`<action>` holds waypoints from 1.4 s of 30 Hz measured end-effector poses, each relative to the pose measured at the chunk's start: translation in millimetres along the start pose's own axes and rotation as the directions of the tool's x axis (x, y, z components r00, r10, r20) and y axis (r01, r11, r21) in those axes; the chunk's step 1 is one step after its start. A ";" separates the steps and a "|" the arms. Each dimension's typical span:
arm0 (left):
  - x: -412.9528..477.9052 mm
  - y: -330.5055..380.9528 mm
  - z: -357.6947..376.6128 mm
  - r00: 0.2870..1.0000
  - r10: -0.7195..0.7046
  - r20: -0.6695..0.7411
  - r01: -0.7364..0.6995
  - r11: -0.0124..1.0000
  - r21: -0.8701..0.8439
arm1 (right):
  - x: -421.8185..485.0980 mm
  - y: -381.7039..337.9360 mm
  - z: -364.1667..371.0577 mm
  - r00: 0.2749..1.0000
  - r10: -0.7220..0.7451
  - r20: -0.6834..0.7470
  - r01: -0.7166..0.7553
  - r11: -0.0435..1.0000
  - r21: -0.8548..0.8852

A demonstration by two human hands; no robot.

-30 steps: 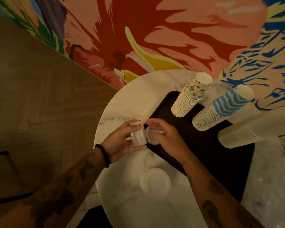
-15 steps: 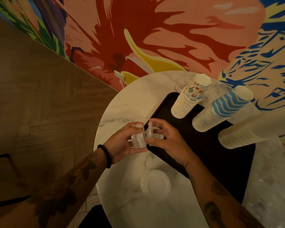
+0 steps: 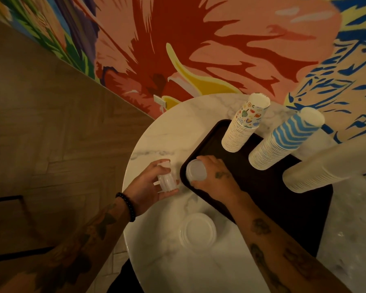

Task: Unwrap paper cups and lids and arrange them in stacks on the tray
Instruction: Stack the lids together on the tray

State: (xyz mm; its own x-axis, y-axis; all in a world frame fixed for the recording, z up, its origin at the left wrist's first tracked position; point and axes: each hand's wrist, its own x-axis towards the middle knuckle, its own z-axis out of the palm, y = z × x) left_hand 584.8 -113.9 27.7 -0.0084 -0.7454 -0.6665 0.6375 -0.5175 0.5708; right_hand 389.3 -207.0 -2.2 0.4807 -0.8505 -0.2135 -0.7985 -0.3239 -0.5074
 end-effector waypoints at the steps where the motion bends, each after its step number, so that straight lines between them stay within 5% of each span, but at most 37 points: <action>1: 0.9 -0.2 1.0 1.000 0.000 0.001 0.000 1.000 0.007 | 1.1 0.7 2.0 1.000 0.008 0.012 -0.008 1.000 -0.010; 9: 2.4 -0.7 4.6 1.000 -0.013 0.023 0.013 1.000 -0.006 | 2.6 2.8 3.1 0.998 0.043 0.056 -0.043 0.999 0.000; 13: 6.9 0.7 1.7 0.998 -0.033 0.052 0.033 0.999 -0.013 | -4.3 -7.2 -21.1 1.000 0.005 0.012 -0.009 0.940 0.341; 17: 8.1 2.4 7.0 0.996 -0.026 0.086 0.024 0.999 0.031 | -8.2 -25.4 -37.6 0.984 -0.095 0.153 -0.008 0.826 0.563; 35: 5.5 -0.9 5.2 0.987 -0.011 0.160 -0.002 0.997 0.081 | -12.3 -31.1 -17.0 0.974 -0.106 0.202 -0.058 0.741 0.669; 39: 3.8 0.1 3.8 0.994 0.007 0.108 -0.007 1.000 0.001 | -9.9 -26.7 -19.2 0.987 -0.073 0.146 -0.048 0.725 0.687; 42: 2.0 2.6 0.8 0.998 0.010 0.065 -0.007 0.999 -0.051 | -4.6 -16.8 -24.6 1.000 -0.022 0.022 0.004 0.809 0.588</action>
State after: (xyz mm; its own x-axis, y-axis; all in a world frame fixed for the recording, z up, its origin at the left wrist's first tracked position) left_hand 585.8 -117.1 28.2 -0.0518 -0.7765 -0.6280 0.6762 -0.4900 0.5502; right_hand 391.6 -207.8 27.8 0.5059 -0.8338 -0.2210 -0.4303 -0.0219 -0.9024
